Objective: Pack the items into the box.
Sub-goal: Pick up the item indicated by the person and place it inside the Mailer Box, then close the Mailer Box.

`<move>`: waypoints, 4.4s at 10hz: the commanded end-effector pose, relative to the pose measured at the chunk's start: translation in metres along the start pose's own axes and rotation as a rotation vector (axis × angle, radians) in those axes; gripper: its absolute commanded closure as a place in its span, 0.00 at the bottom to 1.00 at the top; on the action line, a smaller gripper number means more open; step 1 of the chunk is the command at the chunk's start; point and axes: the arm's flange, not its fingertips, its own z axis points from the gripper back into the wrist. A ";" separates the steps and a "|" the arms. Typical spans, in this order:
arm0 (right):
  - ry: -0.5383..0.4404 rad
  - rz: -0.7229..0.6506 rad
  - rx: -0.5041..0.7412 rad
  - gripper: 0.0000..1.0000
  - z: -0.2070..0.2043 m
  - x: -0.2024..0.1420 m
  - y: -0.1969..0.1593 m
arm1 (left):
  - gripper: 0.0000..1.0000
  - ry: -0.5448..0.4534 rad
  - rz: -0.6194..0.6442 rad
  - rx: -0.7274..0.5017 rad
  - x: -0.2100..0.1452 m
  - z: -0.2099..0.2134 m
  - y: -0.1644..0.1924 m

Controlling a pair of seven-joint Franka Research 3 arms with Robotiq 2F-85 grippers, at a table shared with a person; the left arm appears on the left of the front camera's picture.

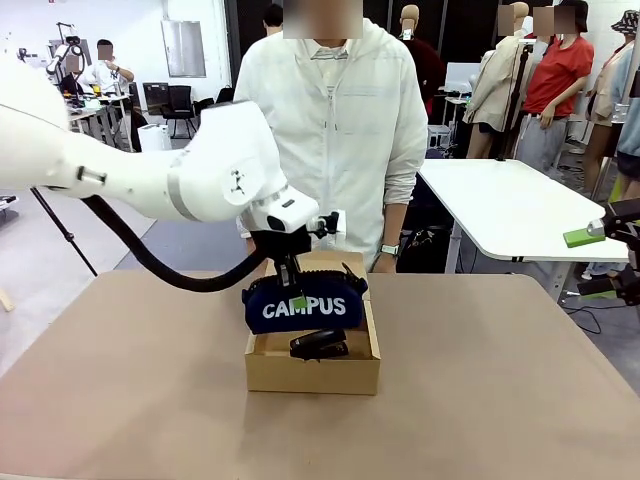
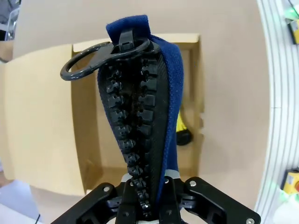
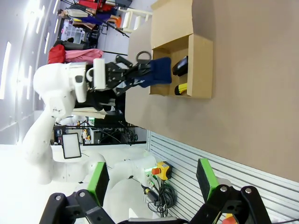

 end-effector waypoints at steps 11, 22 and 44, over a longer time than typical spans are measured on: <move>0.008 0.005 -0.013 0.00 0.002 -0.001 0.000 | 0.76 0.099 -0.022 -0.196 0.010 -0.086 0.010; 0.008 0.005 -0.013 0.00 0.002 -0.001 0.000 | 0.00 -0.287 0.516 -0.257 -0.094 0.126 -0.007; 0.008 0.005 -0.013 0.00 0.002 -0.001 0.000 | 0.00 -0.766 1.059 -0.581 -0.395 0.206 -0.132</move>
